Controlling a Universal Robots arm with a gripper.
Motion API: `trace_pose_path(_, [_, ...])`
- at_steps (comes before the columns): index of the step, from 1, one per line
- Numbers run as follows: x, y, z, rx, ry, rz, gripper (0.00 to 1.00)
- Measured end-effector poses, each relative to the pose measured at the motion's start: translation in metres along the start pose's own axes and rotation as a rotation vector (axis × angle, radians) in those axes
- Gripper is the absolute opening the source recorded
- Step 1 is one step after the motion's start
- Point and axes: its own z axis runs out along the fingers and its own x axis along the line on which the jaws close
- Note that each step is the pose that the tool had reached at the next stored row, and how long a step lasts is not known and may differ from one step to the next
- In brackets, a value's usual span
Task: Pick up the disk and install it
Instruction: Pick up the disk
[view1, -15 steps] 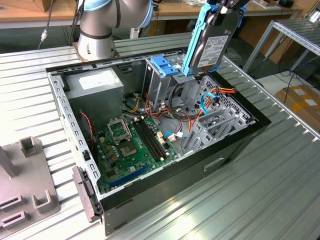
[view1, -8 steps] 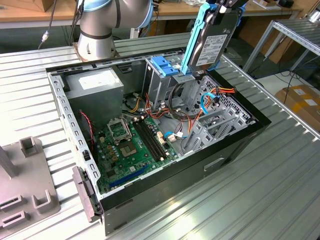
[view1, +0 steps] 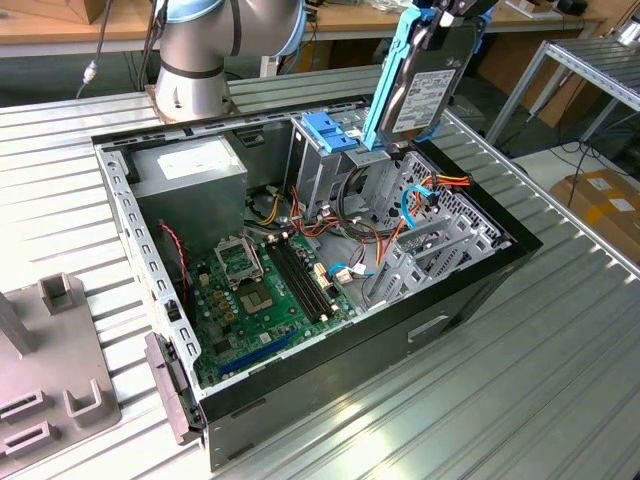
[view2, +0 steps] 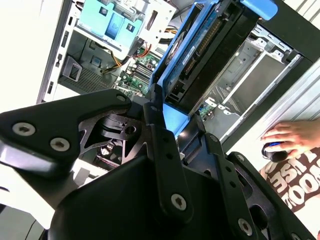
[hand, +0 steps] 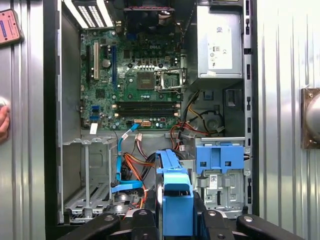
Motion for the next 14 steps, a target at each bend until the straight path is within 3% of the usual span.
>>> trace_pose_path(9, [0.0096,-0.0002,-0.0003,0.0,-0.0001,0.0,0.36])
trace_pose_path(14, [0.0109,-0.0002,-0.0003,0.0,0.0,0.0,0.36])
